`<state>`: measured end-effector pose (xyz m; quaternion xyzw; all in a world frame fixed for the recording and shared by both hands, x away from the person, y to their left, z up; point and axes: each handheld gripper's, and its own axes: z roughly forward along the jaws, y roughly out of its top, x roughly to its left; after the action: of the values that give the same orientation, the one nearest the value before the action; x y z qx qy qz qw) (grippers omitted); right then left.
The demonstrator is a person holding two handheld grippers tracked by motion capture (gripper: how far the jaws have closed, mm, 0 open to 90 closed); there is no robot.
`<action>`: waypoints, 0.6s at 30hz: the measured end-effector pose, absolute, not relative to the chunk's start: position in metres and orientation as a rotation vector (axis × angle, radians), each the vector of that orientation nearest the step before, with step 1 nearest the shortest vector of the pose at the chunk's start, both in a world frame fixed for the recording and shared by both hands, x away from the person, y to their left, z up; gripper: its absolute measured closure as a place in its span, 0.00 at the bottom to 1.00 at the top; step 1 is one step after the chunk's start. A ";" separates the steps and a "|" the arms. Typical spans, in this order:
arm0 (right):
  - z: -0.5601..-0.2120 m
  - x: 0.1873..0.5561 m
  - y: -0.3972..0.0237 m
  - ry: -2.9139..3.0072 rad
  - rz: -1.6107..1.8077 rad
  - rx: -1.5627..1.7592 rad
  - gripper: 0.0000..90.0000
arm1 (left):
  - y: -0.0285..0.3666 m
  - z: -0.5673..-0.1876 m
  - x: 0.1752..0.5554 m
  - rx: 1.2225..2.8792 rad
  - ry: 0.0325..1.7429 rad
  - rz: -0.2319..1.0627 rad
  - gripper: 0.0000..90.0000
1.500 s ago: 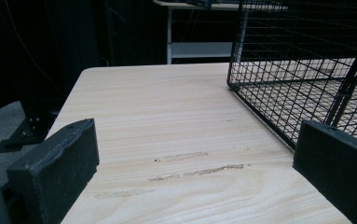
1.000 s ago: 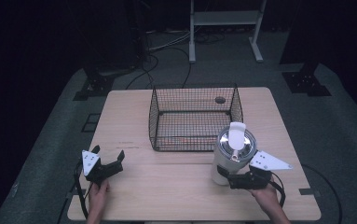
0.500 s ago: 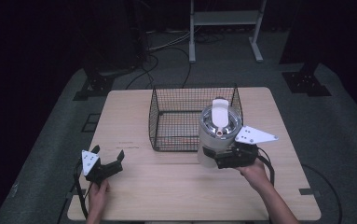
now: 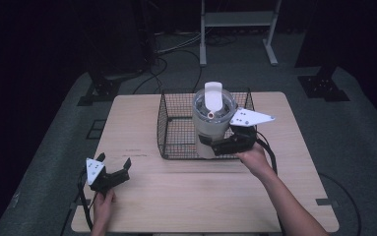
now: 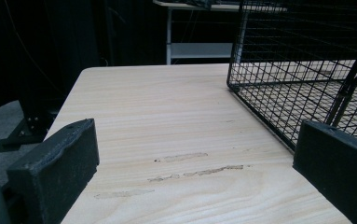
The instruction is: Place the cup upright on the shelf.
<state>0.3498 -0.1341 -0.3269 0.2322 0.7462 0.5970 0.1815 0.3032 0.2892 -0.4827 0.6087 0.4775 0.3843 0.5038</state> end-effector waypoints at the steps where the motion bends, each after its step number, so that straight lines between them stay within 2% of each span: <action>1: -0.327 0.350 -0.134 2.107 1.686 0.656 0.10 | 0.289 -0.483 0.303 1.470 1.153 0.928 0.00; 18: -0.313 0.396 -0.101 2.137 1.589 0.636 0.11 | 0.288 -0.483 0.303 1.475 1.144 0.935 0.00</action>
<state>0.3963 -0.1006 -0.3132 0.2276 0.7648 0.5684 0.2005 0.3031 0.2880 -0.4829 0.6107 0.4737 0.3870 0.5029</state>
